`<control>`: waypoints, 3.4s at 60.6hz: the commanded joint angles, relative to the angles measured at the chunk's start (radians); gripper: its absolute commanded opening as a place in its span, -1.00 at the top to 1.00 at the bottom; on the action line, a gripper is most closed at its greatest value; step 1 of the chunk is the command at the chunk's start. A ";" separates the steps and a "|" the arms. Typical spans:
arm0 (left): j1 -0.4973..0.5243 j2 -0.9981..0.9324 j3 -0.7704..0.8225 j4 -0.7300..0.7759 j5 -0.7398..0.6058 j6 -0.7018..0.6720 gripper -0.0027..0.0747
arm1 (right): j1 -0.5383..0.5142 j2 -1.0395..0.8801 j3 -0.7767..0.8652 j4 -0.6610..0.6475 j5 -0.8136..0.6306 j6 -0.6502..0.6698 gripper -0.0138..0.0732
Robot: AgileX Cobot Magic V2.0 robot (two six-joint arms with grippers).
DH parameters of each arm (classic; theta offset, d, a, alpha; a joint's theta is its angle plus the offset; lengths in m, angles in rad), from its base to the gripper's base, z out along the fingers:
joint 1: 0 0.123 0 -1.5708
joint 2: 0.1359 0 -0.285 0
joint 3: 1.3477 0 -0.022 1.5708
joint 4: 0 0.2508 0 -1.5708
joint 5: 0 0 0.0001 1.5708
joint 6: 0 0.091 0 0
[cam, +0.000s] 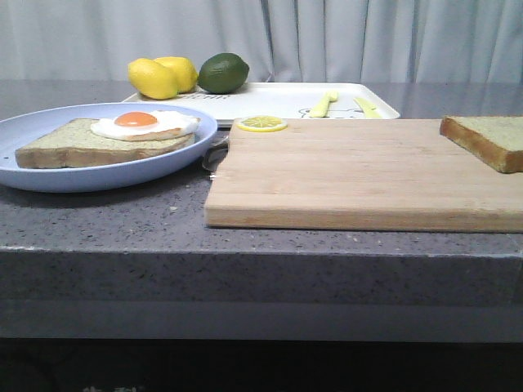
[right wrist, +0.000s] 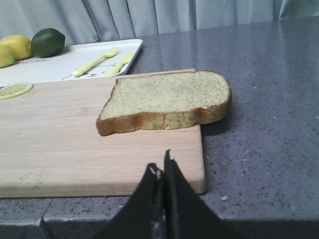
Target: Place bread and move sandwich to tray
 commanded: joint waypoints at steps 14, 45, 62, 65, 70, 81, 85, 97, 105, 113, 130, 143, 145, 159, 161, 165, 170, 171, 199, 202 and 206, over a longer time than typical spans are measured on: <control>-0.001 -0.020 0.001 -0.006 -0.084 -0.005 0.98 | -0.007 -0.018 -0.002 0.000 -0.076 -0.003 0.82; -0.001 -0.020 0.001 -0.006 -0.084 -0.005 0.98 | -0.007 -0.018 -0.002 0.000 -0.094 -0.003 0.82; -0.001 -0.020 0.001 0.014 -0.152 -0.005 0.98 | -0.007 -0.018 -0.003 0.000 -0.109 -0.003 0.82; -0.001 -0.020 0.001 0.014 -0.183 -0.005 0.98 | -0.007 -0.018 -0.008 0.000 -0.129 -0.003 0.82; -0.001 -0.020 0.001 0.014 -0.260 -0.005 0.98 | -0.007 -0.018 -0.042 -0.001 -0.138 -0.003 0.82; -0.001 -0.014 -0.071 0.014 -0.392 -0.005 0.98 | -0.007 -0.007 -0.201 -0.001 -0.062 -0.003 0.82; -0.001 0.007 -0.141 0.014 -0.330 -0.005 0.98 | -0.007 0.026 -0.291 -0.001 -0.009 -0.003 0.82; -0.009 0.201 -0.358 0.116 -0.143 -0.003 0.98 | -0.007 0.255 -0.533 -0.002 0.109 -0.003 0.82; -0.009 0.350 -0.450 0.187 -0.130 -0.003 0.98 | -0.007 0.430 -0.649 -0.002 0.156 -0.003 0.82; -0.009 0.457 -0.494 0.184 -0.135 -0.003 0.98 | -0.006 0.533 -0.698 -0.002 0.134 -0.003 0.82; -0.009 0.511 -0.499 0.163 -0.227 -0.003 0.71 | -0.006 0.558 -0.699 -0.002 0.116 -0.003 0.28; -0.009 0.519 -0.493 0.163 -0.227 -0.003 -0.74 | -0.006 0.558 -0.697 -0.002 0.115 -0.003 -0.83; -0.009 0.519 -0.493 0.163 -0.227 -0.003 -0.86 | -0.006 0.558 -0.695 -0.002 0.115 -0.003 -0.83; -0.009 0.519 -0.493 0.163 -0.225 -0.003 -0.71 | -0.006 0.559 -0.691 -0.002 0.110 -0.003 -0.79; -0.009 0.519 -0.493 0.163 -0.225 -0.003 -0.68 | -0.006 0.559 -0.691 -0.002 0.104 -0.003 -0.79; -0.009 0.519 -0.493 0.163 -0.225 -0.003 -0.61 | -0.006 0.559 -0.691 -0.002 0.100 -0.003 -0.79; -0.009 0.519 -0.493 0.163 -0.225 -0.003 -0.55 | -0.006 0.559 -0.691 -0.002 0.106 -0.003 -0.79; -0.009 0.519 -0.493 0.163 -0.225 -0.003 -0.53 | -0.006 0.559 -0.691 -0.002 0.106 -0.003 -0.79; -0.009 0.519 -0.493 0.163 -0.225 -0.003 -0.17 | -0.058 0.928 -0.959 -0.009 0.391 -0.002 -0.79; -0.009 0.519 -0.493 0.163 -0.225 -0.003 -0.15 | -0.090 0.990 -0.995 -0.009 0.409 0.004 -0.79; -0.009 0.519 -0.493 0.163 -0.225 -0.003 -0.15 | -0.137 1.062 -1.039 -0.009 0.431 0.024 -0.79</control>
